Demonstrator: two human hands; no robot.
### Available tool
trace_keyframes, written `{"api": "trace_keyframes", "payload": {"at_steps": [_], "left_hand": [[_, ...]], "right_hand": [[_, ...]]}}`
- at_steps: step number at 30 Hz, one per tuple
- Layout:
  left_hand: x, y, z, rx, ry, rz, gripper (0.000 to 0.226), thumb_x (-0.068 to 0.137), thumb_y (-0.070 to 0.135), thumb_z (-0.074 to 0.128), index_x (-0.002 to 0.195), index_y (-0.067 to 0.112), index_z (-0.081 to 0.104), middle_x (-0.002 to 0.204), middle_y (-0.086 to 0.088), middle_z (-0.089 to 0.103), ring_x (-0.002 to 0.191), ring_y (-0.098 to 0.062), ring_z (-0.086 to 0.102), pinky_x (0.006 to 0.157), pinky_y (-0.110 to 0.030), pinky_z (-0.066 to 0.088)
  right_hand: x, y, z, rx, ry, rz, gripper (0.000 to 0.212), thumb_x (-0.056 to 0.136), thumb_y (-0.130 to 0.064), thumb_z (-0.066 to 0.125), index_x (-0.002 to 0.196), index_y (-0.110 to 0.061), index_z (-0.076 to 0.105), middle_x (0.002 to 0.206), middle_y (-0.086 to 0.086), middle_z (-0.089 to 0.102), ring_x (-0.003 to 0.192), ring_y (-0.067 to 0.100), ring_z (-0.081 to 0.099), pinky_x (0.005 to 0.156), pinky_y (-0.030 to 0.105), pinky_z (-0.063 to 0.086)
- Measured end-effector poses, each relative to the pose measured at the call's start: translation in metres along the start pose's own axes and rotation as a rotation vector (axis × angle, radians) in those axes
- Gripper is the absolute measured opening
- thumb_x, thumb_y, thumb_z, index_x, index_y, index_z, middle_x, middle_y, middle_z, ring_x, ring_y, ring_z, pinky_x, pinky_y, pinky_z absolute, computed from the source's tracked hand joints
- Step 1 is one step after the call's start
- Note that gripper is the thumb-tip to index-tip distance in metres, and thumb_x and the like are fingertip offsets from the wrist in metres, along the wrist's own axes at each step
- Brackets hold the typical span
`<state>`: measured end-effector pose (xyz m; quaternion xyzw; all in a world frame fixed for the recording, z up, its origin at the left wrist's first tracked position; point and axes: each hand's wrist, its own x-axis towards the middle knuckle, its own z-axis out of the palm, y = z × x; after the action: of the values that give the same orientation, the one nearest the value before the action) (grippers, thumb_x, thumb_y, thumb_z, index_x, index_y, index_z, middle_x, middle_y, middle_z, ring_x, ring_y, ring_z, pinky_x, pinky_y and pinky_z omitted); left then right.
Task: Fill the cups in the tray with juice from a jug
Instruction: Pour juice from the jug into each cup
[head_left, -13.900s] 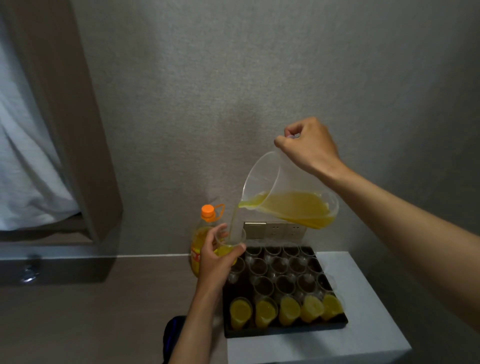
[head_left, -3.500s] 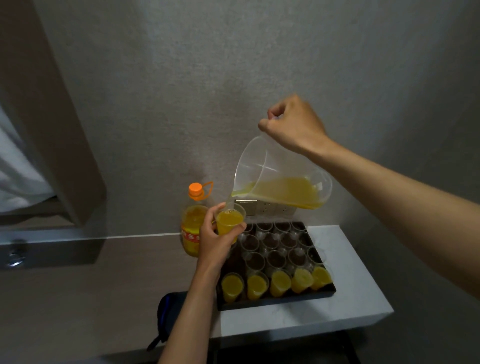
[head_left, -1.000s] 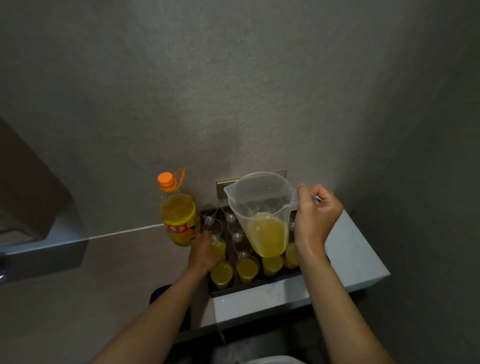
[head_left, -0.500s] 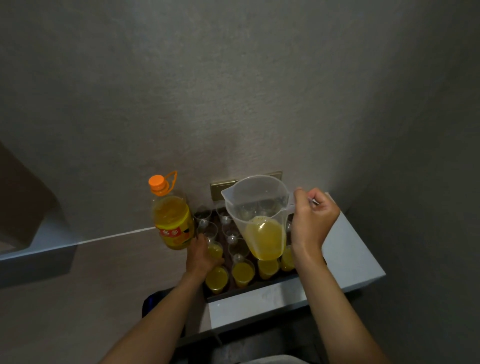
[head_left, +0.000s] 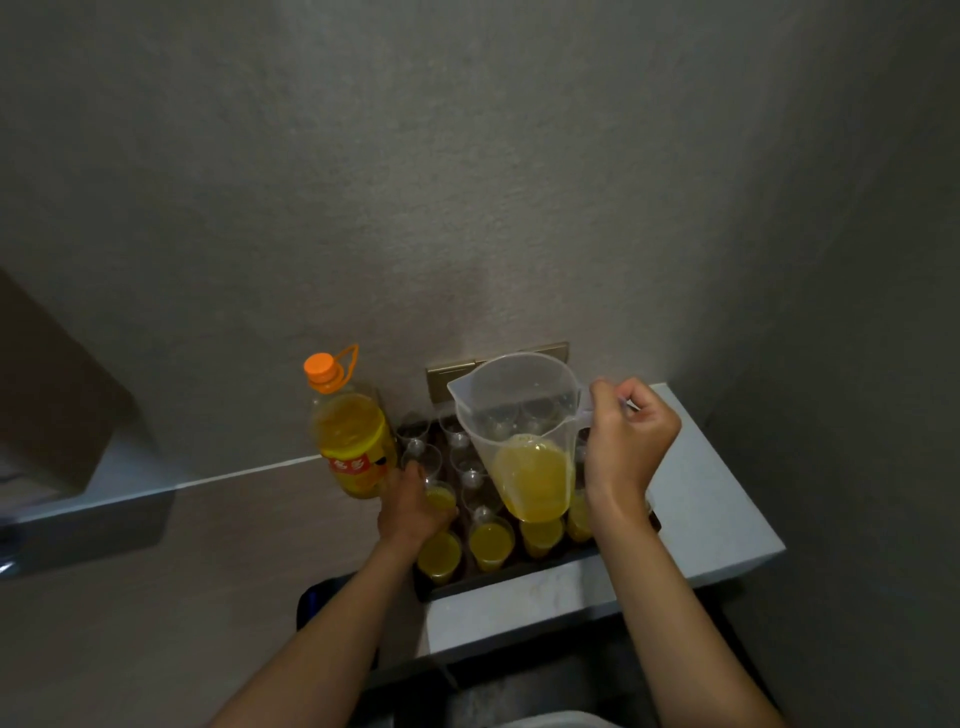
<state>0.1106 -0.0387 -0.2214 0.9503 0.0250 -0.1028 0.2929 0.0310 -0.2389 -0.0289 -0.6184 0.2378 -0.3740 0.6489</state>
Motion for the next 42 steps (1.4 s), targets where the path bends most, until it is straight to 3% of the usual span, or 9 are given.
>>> {"api": "trace_keyframes", "payload": {"at_steps": [4,10,16,22,32,37,42], "left_hand": [[-0.001,0.015,-0.003,0.164,0.075,0.057,0.075,0.074,0.057,0.079,0.133,0.022,0.048,0.135,-0.007,0.045,0.127,-0.030,0.040,0.087,-0.038,0.047],[0.004,0.036,0.008,0.285,0.003,0.084,0.070,0.074,0.071,0.068,0.126,0.027,0.051,0.144,-0.007,0.046,0.126,-0.031,0.043,0.096,-0.042,0.049],[0.004,0.051,0.021,0.349,-0.135,0.074,0.104,0.079,0.076,0.061,0.159,0.023,0.021,0.162,-0.013,0.026,0.148,-0.037,0.023,0.119,-0.050,0.025],[0.005,0.057,0.029,0.416,-0.201,0.062,0.104,0.082,0.073,0.060,0.161,0.021,0.016,0.165,-0.014,0.023,0.151,-0.038,0.019,0.121,-0.051,0.019],[0.000,0.069,0.038,0.445,-0.162,0.079,0.098,0.084,0.064,0.064,0.158,0.017,0.020,0.161,-0.011,0.032,0.148,-0.037,0.025,0.120,-0.055,0.016],[0.000,0.068,0.038,0.368,-0.103,0.084,0.097,0.081,0.062,0.066,0.155,0.016,0.024,0.157,-0.009,0.037,0.145,-0.036,0.030,0.119,-0.056,0.020],[-0.004,0.064,0.037,0.307,-0.048,0.091,0.099,0.074,0.067,0.067,0.152,0.017,0.031,0.152,-0.008,0.044,0.139,-0.033,0.041,0.115,-0.052,0.031]], "right_hand": [[0.004,0.000,-0.005,0.000,0.021,0.008,0.040,0.091,-0.003,0.065,0.057,-0.009,0.044,0.049,-0.004,0.040,0.051,0.015,0.038,0.049,0.026,0.040],[0.011,0.001,-0.017,0.008,0.048,0.037,0.041,0.090,-0.003,0.065,0.057,-0.012,0.043,0.050,-0.004,0.039,0.051,0.017,0.037,0.050,0.027,0.038],[0.019,0.000,-0.030,-0.006,0.093,0.034,0.038,0.089,-0.002,0.064,0.058,-0.008,0.043,0.052,0.001,0.038,0.053,0.018,0.035,0.048,0.027,0.037],[0.027,-0.001,-0.037,-0.011,0.118,0.033,0.039,0.089,-0.001,0.065,0.058,-0.009,0.041,0.050,-0.003,0.036,0.052,0.016,0.034,0.047,0.024,0.035],[0.031,0.004,-0.040,-0.036,0.134,0.044,0.045,0.090,-0.005,0.066,0.056,-0.015,0.040,0.050,-0.004,0.037,0.053,0.016,0.036,0.048,0.024,0.037],[0.031,0.005,-0.037,-0.033,0.135,0.052,0.045,0.091,-0.004,0.066,0.056,-0.016,0.040,0.049,-0.007,0.037,0.052,0.013,0.037,0.047,0.020,0.038],[0.030,0.006,-0.035,-0.038,0.130,0.058,0.043,0.091,-0.004,0.066,0.057,-0.013,0.042,0.051,-0.003,0.039,0.054,0.017,0.039,0.050,0.027,0.040]]}}
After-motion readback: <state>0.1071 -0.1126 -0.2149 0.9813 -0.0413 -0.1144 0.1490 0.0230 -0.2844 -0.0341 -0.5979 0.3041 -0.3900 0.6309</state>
